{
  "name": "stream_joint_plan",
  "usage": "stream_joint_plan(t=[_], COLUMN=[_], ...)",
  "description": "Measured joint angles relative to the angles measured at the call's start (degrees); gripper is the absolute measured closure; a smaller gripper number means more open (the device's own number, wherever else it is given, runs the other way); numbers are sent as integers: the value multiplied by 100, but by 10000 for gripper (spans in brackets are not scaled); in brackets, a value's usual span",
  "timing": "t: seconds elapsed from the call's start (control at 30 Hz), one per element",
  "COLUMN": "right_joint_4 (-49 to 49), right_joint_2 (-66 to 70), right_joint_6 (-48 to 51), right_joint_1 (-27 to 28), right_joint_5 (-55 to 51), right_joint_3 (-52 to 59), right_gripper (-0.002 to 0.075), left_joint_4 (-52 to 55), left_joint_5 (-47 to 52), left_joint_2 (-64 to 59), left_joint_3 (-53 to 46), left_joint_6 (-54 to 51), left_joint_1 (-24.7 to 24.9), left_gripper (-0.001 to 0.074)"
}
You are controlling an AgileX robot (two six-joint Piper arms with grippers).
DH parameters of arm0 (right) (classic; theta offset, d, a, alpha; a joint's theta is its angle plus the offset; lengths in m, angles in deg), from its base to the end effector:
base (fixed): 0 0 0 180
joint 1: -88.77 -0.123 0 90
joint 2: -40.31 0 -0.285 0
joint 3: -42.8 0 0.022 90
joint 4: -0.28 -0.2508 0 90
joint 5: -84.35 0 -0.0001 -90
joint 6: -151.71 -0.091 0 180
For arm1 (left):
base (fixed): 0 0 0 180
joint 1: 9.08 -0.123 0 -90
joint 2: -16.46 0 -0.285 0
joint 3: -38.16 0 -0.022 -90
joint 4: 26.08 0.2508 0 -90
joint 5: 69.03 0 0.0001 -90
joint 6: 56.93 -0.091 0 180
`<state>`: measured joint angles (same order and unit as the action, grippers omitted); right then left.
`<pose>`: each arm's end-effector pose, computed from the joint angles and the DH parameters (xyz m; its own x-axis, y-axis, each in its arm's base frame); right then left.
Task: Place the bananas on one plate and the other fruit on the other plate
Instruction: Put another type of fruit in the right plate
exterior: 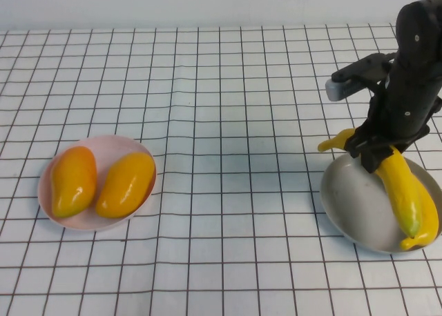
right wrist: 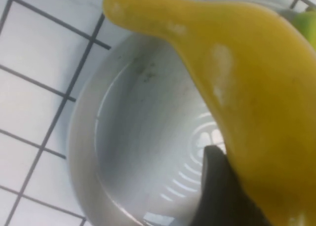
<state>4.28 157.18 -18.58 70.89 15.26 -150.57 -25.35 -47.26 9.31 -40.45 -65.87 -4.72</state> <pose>0.3725 0.1139 0.2500 -0.8682 -0.4827 -0.1148 -0.4750 0.8755 -0.0885 0.0523 -0.0036 0.1715 -0.2841 0.1892 -0.9399 0.1207 0.9796 0.1607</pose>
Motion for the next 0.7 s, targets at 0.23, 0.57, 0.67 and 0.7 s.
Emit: stream_joint_plan(t=[0.23,0.57,0.67,0.7], right_joint_4=[-36,169,211,174], right_joint_2=[409,519,377,300], right_joint_6=[38,-200,-310,-324], right_joint_1=[0,0,0,0], right_joint_5=[13,3,-17,-17], right_joint_3=[0,0,0,0], right_gripper=[371,347,441,480], left_joint_4=[0,0,0,0], left_joint_5=[0,0,0,0], left_joint_2=[0,0,0,0], left_joint_3=[0,0,0,0], left_joint_6=[0,0,0,0], left_joint_1=[0,0,0,0], left_gripper=[738,738,738,738])
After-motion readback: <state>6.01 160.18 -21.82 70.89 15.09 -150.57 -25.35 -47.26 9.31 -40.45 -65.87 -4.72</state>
